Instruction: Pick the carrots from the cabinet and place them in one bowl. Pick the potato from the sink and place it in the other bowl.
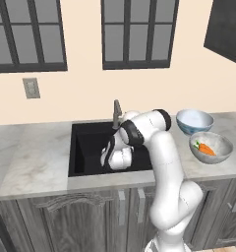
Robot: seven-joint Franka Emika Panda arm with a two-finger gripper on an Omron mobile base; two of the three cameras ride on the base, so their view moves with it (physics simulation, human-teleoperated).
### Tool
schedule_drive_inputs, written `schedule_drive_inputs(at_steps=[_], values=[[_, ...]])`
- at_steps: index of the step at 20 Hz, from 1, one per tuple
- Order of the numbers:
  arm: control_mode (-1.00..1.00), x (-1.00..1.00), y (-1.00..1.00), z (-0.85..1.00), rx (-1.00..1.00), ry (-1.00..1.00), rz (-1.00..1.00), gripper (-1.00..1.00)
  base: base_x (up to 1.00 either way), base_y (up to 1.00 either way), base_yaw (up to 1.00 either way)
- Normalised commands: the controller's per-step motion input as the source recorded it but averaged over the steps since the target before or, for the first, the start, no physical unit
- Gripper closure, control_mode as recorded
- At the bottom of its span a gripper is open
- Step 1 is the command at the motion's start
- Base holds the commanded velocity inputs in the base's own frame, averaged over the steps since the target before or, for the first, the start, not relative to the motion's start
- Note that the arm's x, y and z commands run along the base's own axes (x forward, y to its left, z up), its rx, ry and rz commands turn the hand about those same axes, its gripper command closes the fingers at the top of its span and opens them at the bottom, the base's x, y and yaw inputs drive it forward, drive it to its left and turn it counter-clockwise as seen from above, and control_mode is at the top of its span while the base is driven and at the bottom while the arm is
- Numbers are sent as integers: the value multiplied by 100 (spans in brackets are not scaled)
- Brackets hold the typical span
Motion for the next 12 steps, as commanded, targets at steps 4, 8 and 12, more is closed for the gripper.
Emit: schedule_drive_inputs(at_steps=[4, 8, 12], values=[[-100, -61, 0, 0, 0, -8, 0, 100, 0, 0, 0], [-100, -56, -5, 6, 0, -10, 0, 100, 0, 0, 0], [-100, -52, -17, 26, 0, -12, 0, 100, 0, 0, 0]])
